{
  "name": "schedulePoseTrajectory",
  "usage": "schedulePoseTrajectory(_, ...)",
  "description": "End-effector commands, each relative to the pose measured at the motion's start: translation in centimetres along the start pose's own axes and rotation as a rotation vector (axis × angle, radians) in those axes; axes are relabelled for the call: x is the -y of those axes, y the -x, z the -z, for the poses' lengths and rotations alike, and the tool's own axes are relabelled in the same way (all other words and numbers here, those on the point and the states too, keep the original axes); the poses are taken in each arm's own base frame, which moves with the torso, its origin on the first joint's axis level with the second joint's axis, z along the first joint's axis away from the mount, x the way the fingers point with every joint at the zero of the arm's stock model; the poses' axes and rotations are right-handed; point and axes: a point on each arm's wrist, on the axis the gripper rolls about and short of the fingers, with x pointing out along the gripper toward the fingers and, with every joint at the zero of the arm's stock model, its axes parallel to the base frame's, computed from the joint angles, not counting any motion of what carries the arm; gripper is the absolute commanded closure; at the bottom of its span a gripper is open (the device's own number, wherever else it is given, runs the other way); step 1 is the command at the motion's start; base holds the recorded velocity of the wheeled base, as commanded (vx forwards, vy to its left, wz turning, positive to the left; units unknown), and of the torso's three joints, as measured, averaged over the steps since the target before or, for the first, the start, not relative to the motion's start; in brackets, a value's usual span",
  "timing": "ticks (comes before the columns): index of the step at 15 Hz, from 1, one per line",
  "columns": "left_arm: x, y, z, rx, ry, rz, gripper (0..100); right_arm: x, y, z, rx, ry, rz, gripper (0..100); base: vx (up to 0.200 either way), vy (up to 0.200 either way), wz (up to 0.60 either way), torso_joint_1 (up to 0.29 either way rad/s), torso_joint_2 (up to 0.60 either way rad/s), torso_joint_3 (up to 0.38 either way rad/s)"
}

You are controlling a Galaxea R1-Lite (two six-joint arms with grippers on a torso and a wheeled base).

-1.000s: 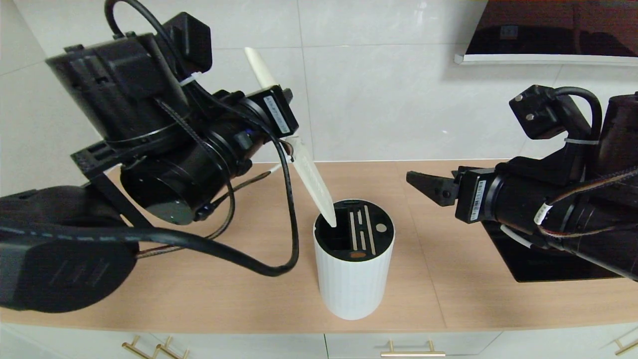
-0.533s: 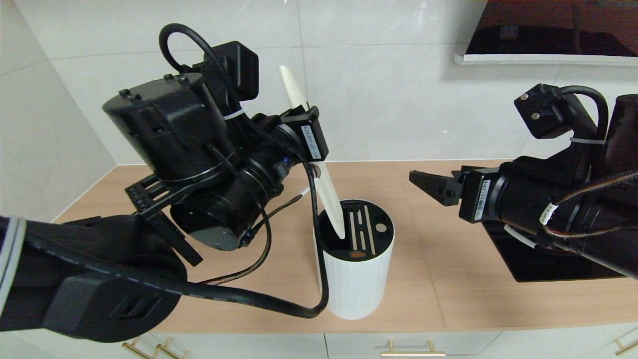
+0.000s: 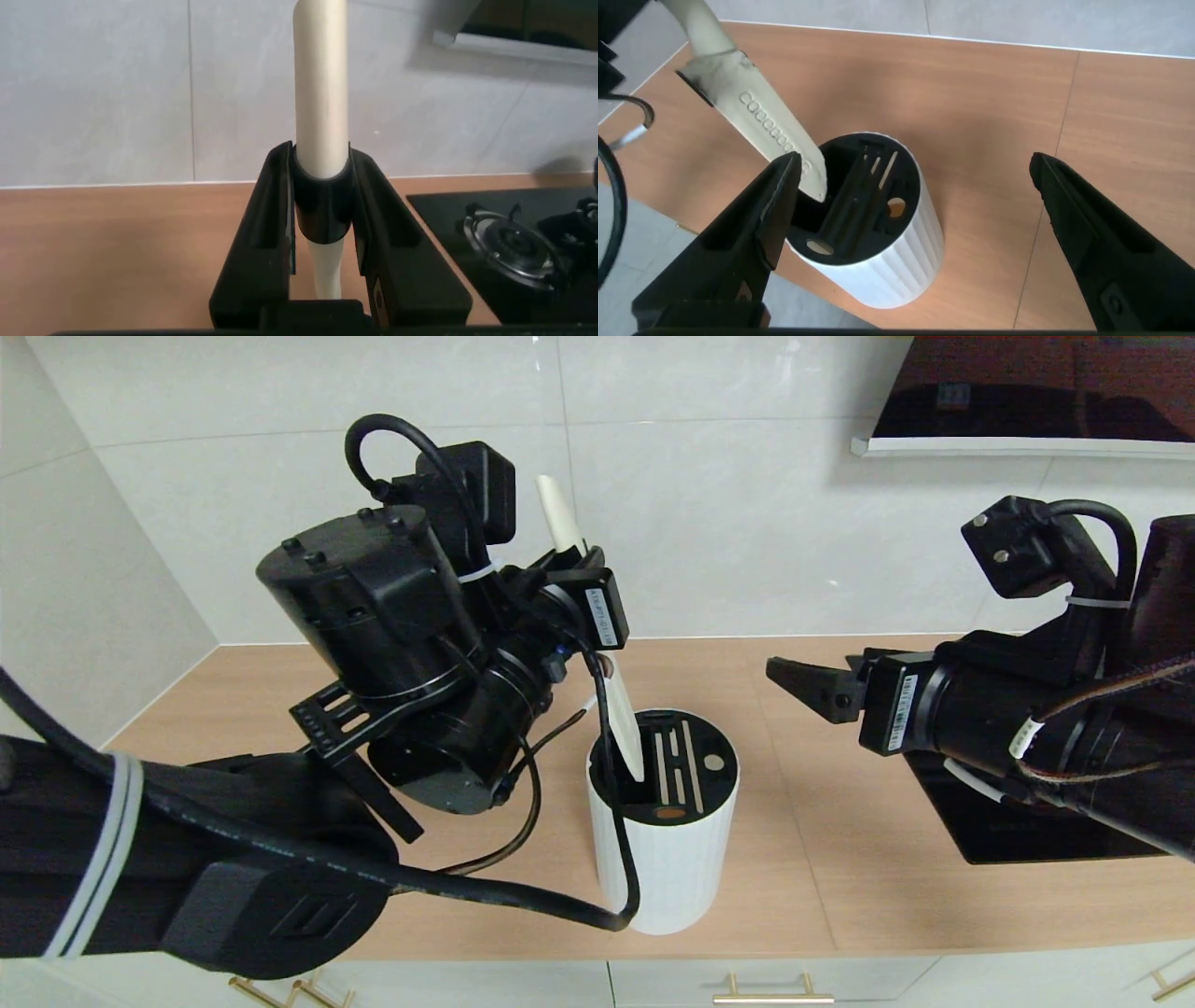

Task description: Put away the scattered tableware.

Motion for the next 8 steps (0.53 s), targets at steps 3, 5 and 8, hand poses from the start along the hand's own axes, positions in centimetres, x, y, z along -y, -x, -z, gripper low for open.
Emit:
schedulePoseTrajectory(3, 0.5, -0.5, 2.0, -0.041, -0.02, -0.015, 100, 0.0, 0.0, 0.0, 0.001, -0.002, -0.001, 0, 0.0, 0.0, 0.0, 0.0, 0.0, 0.0)
schedulePoseTrajectory(5, 0.9, -0.6, 2.7, -0.054, -0.027, -0.03, 100, 0.0, 0.0, 0.0, 0.001, -0.002, -0.001, 0, 0.0, 0.0, 0.0, 0.0, 0.0, 0.0)
schedulePoseTrajectory(8, 1.3, -0.5, 3.2, -0.065, -0.031, -0.04, 100, 0.0, 0.0, 0.0, -0.001, -0.002, -0.001, 0, 0.0, 0.0, 0.0, 0.0, 0.0, 0.0)
